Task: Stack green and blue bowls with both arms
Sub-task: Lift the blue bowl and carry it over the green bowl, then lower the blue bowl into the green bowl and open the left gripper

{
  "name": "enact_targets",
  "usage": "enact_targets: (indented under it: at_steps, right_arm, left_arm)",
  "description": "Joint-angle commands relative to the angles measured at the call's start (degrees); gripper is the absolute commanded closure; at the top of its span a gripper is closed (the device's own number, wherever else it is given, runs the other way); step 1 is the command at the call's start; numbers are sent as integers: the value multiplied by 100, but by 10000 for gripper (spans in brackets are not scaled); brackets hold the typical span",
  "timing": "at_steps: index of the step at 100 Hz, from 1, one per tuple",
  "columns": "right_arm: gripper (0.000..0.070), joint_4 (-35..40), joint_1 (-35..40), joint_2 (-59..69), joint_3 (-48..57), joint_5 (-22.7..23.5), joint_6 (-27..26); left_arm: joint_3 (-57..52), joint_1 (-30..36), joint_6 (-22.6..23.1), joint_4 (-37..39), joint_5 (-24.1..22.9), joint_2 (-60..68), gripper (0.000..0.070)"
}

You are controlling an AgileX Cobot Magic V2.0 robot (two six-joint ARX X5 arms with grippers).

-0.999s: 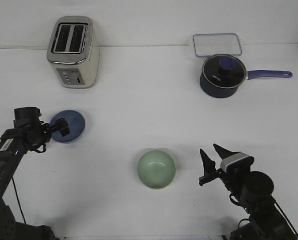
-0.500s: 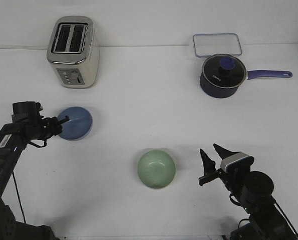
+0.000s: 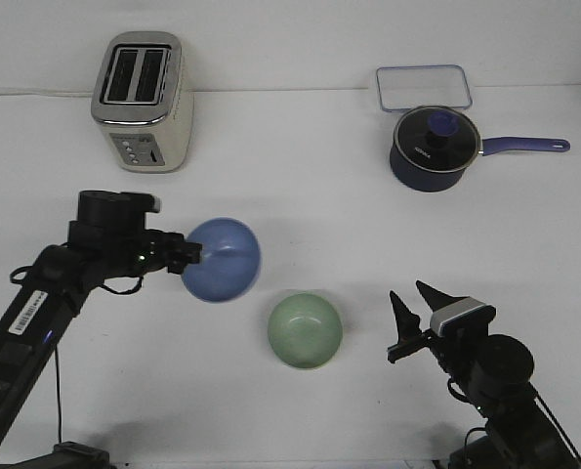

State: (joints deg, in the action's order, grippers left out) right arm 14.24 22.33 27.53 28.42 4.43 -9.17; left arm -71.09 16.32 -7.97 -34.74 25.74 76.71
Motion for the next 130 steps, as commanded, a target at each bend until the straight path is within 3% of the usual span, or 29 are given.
enact_targets:
  at_steps: [1,15,32,74,79,89,94,110,130]
  right_arm:
    - [358,-55,20,28,0,7,66]
    - [358,-57,20,28,0,7,66]
    - [358,-57,20,31,0,7,66]
    - [358,-61,20,31,0,7,68]
    - [358,-59,20,31,0,7,68]
    - [358,-59,20,31,0,7,68]
    - [358,-57,20,31,0,4,68]
    - [358,-55,20,31,0,-28,70]
    - [358,-61,20,28,0,-219,151]
  left_arm:
    - [-96,391,105,35,39,90,687]
    - [-96,1279,103,190,-105,258,687]
    - [-96,2031,184,223,-649,623,687]
    - [-96,2557,264,651,-791,1497,681]
    - [-96,2577,297,656,-789,1513,624]
    - [-96,2577,280,730,-785,1478,316]
    - [-101,2564,280,767,-787,1432,225]
    - [-188,2347,358,804,-970,1067,214]
    - [-236,1766,525,997,-2260,142,214]
